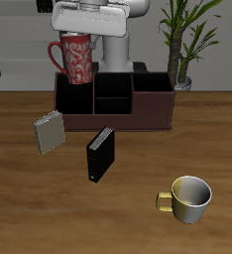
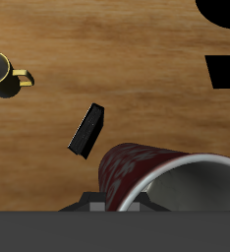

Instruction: Place the red mug into the back desk caddy's right compartment

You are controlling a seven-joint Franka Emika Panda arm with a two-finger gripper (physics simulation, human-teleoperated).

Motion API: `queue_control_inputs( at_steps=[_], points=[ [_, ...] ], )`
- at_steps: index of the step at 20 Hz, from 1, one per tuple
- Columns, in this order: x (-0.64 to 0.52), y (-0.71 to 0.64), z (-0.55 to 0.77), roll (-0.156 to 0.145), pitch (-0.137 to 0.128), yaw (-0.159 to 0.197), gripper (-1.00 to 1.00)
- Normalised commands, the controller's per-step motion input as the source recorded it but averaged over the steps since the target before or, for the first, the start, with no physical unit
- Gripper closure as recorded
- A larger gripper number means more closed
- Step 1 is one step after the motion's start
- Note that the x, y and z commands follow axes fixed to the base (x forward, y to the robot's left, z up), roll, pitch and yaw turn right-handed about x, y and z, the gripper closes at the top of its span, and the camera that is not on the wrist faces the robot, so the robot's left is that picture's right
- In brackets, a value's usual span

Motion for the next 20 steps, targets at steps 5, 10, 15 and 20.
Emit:
queue_control_inputs(
  at_steps=[5,10,15,20],
  points=[
    [-0.44,0.15,-0.04,-0.024,-0.002,0.010,1.00],
    [-0.27,0.00,0.03,-0.020,0.008,-0.027,1.00],
    [-0.45,0.18,0.00,-0.007,-0.007,0.014,1.00],
    [-0.29,0.20,0.14,0.022,-0.048,0.017,1.00]
  ],
)
